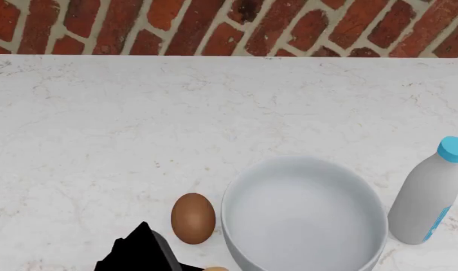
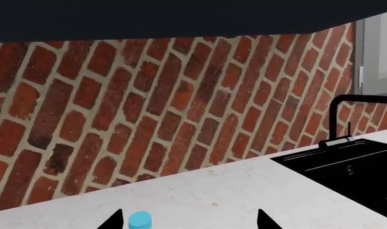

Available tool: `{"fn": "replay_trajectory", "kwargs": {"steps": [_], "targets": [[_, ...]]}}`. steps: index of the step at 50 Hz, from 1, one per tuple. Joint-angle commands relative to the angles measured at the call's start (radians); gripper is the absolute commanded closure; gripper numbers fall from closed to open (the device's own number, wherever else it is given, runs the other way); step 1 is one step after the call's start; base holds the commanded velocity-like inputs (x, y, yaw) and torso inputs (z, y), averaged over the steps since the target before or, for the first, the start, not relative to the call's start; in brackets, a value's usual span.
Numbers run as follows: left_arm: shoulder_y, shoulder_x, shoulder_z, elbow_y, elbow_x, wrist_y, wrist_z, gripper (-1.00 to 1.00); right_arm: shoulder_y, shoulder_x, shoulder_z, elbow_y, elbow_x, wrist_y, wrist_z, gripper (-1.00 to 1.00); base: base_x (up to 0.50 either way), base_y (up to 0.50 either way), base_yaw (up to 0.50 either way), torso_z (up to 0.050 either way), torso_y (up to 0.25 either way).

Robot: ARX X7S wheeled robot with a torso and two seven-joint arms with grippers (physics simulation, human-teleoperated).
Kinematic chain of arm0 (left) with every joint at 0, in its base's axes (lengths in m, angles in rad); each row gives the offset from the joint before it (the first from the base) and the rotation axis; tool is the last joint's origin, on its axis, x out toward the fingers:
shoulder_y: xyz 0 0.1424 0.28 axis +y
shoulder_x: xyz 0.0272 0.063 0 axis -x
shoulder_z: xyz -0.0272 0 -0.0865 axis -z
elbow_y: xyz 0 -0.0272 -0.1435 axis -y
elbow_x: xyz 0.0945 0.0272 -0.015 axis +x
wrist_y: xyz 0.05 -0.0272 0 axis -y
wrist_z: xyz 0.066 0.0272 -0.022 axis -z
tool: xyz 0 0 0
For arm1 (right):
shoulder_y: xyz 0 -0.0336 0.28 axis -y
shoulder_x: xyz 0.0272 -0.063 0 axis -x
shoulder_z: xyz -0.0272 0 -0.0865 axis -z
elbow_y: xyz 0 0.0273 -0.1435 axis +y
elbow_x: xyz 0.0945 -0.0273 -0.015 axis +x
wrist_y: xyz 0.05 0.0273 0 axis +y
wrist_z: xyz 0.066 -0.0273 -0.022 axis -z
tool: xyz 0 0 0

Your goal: Place the eggs and milk next to the bowl.

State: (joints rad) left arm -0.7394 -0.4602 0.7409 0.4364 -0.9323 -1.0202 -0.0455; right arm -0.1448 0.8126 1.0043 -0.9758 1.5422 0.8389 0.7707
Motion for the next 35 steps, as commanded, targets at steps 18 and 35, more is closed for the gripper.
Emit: {"fn": "replay_trajectory", "kwargs": {"steps": [18,35], "targets": [[-0.016,0.026,0.037,-0.048,0.017,0.025,0.016,1.00,-0.008,0.002,0.012,-0.001,0.004,0.000,0.001,-1.00,0.00,0.00,0.00,0.000,0.000],[-0.017,0.040,0.063,-0.082,0.038,0.047,0.038,1.00,-0.015,0.003,0.020,-0.005,0.010,0.001,0.005,-1.00,0.00,0.00,0.00,0.000,0.000]]}}
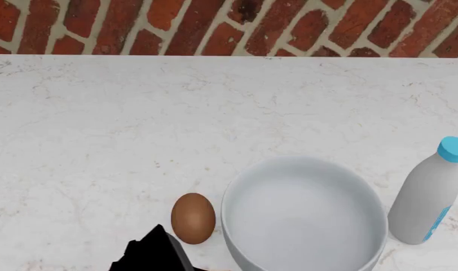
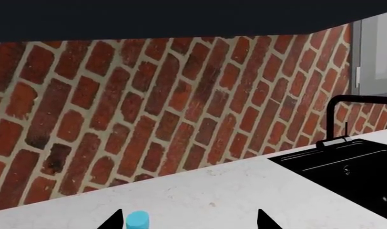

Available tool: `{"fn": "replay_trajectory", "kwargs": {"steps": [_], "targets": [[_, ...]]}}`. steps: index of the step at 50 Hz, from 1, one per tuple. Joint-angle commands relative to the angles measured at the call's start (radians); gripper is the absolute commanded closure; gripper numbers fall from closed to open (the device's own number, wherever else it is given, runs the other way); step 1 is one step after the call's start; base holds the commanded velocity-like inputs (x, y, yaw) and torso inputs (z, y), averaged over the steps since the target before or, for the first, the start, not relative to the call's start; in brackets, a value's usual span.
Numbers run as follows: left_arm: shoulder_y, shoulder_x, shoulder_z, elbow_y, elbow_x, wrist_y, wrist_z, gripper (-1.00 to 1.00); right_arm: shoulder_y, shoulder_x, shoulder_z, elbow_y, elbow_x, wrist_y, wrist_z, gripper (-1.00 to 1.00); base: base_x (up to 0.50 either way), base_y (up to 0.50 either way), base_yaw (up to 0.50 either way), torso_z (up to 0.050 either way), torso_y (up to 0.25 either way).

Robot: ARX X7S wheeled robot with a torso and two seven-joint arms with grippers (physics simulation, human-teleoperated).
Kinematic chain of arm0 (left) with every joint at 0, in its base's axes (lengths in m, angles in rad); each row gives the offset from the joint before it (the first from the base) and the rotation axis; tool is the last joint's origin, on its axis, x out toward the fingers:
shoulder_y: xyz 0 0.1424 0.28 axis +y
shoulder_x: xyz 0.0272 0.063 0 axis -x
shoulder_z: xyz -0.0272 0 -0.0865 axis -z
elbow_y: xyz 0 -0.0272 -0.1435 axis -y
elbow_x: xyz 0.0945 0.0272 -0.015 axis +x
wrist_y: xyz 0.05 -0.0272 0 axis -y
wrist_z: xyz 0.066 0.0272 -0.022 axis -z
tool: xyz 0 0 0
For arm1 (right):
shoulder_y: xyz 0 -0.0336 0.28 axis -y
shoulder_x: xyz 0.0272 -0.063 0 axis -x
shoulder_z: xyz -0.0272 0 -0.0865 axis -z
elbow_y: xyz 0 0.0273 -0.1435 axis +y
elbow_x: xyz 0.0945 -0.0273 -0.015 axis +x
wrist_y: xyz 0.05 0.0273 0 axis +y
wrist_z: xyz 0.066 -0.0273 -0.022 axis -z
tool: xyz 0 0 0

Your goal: Place the eggs and milk next to the bowl.

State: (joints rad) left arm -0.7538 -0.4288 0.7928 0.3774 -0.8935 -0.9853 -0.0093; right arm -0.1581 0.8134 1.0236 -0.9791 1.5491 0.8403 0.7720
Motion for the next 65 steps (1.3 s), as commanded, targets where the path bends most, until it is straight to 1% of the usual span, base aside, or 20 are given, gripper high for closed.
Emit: {"fn": "replay_trajectory", "kwargs": {"steps": [1,28,51,52,65], "targets": [[-0.003,0.009,0.015,-0.025,0.003,0.014,0.003,1.00,-0.001,0.002,-0.002,-0.001,0.000,0.001,0.004,-1.00,0.00,0.00,0.00,0.000,0.000],[-0.009,0.023,0.052,-0.059,0.026,0.033,0.027,1.00,0.004,0.015,-0.006,0.006,0.007,-0.001,0.014,-1.00,0.00,0.00,0.00,0.000,0.000],[-0.009,0.024,0.057,-0.054,0.019,0.032,0.016,1.00,-0.005,0.009,0.007,-0.001,0.012,0.000,0.010,-1.00,0.00,0.00,0.00,0.000,0.000],[-0.010,0.022,0.063,-0.047,0.021,0.030,0.018,-1.00,-0.004,0.010,0.004,-0.001,0.012,0.000,0.011,-1.00,0.00,0.00,0.00,0.000,0.000],[-0.013,0.021,0.070,-0.050,0.026,0.036,0.019,-1.00,-0.002,0.010,0.001,-0.002,0.012,-0.001,0.014,-1.00,0.00,0.00,0.00,0.000,0.000]]}}
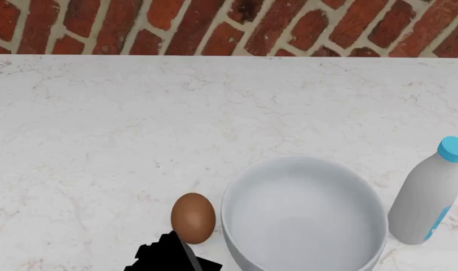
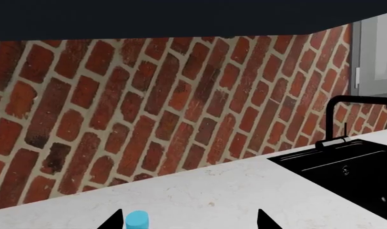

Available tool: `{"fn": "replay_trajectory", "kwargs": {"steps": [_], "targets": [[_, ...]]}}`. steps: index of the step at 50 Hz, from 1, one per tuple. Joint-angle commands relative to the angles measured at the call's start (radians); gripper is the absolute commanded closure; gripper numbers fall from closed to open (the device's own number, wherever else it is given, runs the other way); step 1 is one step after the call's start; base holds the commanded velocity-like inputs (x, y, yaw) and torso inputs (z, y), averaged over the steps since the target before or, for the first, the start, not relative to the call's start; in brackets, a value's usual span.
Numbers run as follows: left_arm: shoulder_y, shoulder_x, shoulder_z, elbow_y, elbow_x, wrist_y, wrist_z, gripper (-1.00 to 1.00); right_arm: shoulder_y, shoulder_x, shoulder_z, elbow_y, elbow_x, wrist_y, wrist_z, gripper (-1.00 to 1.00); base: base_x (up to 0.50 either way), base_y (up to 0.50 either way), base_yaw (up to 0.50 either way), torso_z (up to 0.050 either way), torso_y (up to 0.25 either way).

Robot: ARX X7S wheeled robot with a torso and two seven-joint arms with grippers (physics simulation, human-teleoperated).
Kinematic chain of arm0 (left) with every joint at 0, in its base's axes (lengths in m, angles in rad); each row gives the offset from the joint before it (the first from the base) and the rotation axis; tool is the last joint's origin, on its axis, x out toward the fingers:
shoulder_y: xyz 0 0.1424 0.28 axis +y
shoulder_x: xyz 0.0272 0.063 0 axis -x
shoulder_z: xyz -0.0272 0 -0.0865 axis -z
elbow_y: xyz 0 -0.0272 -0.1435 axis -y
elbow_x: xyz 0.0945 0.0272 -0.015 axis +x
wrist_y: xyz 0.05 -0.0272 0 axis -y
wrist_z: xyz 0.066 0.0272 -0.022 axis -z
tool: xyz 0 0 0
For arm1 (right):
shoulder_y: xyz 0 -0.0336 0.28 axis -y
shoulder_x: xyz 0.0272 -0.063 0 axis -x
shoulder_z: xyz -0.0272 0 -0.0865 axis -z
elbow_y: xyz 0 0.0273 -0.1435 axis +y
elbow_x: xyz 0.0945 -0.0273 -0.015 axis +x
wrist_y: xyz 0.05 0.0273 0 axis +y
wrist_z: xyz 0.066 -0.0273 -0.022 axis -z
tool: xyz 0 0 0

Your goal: Place the eggs and milk next to the bowl.

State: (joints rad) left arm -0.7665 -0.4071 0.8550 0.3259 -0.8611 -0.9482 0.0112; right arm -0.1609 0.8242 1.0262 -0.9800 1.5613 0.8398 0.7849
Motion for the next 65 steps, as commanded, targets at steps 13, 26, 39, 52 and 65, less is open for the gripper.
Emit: {"fn": "replay_trajectory", "kwargs": {"steps": [13,26,39,52,65], "targets": [[-0.005,-0.014,-0.003,0.053,-0.031,-0.021,-0.026,-1.00,0.002,-0.003,-0.004,0.000,-0.003,-0.001,-0.001,-1.00,0.00,0.00,0.00,0.000,0.000],[-0.022,-0.051,-0.040,0.132,-0.073,-0.048,-0.061,-1.00,-0.012,-0.015,0.016,-0.005,-0.002,0.001,-0.012,-1.00,0.00,0.00,0.00,0.000,0.000],[-0.026,-0.074,-0.055,0.178,-0.095,-0.059,-0.082,-1.00,-0.015,-0.009,0.026,-0.007,0.011,-0.001,-0.005,-1.00,0.00,0.00,0.00,0.000,0.000],[-0.022,-0.117,-0.109,0.276,-0.177,-0.086,-0.134,-1.00,-0.002,0.001,0.008,-0.004,0.012,-0.004,0.007,-1.00,0.00,0.00,0.00,0.000,0.000],[-0.028,-0.173,-0.203,0.390,-0.312,-0.105,-0.219,-1.00,0.000,0.002,0.003,-0.011,0.018,-0.006,0.015,-1.00,0.00,0.00,0.00,0.000,0.000]]}}
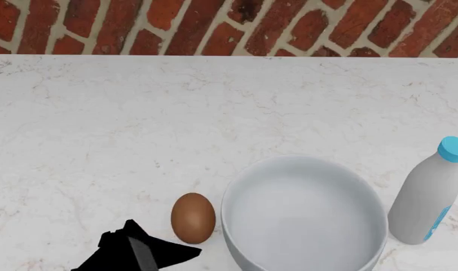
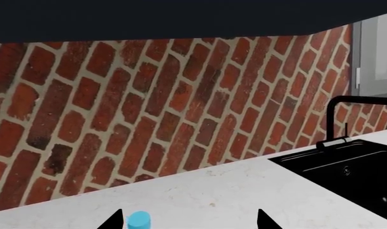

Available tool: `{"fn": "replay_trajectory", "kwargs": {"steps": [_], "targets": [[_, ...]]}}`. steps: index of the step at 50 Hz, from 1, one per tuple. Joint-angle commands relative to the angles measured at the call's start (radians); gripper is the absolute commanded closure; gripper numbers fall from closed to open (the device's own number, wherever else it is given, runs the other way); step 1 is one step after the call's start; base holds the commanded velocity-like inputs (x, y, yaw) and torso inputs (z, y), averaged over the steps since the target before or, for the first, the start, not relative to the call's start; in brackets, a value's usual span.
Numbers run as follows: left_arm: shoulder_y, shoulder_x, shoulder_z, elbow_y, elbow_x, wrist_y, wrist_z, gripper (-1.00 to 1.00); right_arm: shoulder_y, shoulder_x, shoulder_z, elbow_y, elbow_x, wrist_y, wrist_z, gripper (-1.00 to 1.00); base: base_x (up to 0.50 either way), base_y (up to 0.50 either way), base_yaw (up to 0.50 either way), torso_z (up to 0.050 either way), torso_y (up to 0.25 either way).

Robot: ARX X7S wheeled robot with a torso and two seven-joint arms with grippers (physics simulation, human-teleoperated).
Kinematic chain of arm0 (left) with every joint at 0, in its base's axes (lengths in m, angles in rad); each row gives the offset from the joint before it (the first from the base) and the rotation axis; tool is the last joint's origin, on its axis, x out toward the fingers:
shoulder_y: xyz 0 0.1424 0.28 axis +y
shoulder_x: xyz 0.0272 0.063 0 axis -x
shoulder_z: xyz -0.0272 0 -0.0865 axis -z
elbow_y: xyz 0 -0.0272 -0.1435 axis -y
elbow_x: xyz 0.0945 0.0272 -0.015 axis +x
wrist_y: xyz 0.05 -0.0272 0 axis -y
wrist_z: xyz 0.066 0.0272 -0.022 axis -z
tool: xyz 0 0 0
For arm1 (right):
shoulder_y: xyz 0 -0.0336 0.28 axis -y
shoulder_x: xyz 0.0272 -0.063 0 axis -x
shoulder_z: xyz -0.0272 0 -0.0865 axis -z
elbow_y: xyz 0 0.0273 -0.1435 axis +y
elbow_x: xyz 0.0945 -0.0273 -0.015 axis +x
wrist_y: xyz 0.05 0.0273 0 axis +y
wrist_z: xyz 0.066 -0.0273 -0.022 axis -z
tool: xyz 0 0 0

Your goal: Place the eggs and milk next to the bowl.

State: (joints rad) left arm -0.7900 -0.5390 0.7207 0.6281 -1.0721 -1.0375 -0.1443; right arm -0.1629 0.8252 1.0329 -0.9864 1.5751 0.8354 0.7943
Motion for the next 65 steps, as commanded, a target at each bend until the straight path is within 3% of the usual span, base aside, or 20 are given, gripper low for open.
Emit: {"fn": "replay_trajectory", "kwargs": {"steps": [1,16,38,65], "targets": [[-0.004,-0.048,-0.078,0.100,-0.114,-0.015,-0.071,-1.00,0.000,0.000,0.001,-0.005,0.006,-0.001,0.005,-1.00,0.00,0.00,0.00,0.000,0.000],[-0.023,-0.108,-0.165,0.169,-0.228,-0.003,-0.151,-1.00,-0.001,-0.007,0.001,-0.009,0.001,-0.001,-0.002,-1.00,0.00,0.00,0.00,0.000,0.000],[-0.034,-0.262,-0.391,0.238,-0.459,0.133,-0.306,-1.00,-0.028,0.024,0.085,-0.015,0.076,-0.008,0.023,-1.00,0.00,0.00,0.00,0.000,0.000],[0.139,-0.515,-0.799,0.244,-0.512,0.360,-0.367,-1.00,-0.035,0.038,0.117,-0.028,0.110,-0.003,0.039,-1.00,0.00,0.00,0.00,0.000,0.000]]}}
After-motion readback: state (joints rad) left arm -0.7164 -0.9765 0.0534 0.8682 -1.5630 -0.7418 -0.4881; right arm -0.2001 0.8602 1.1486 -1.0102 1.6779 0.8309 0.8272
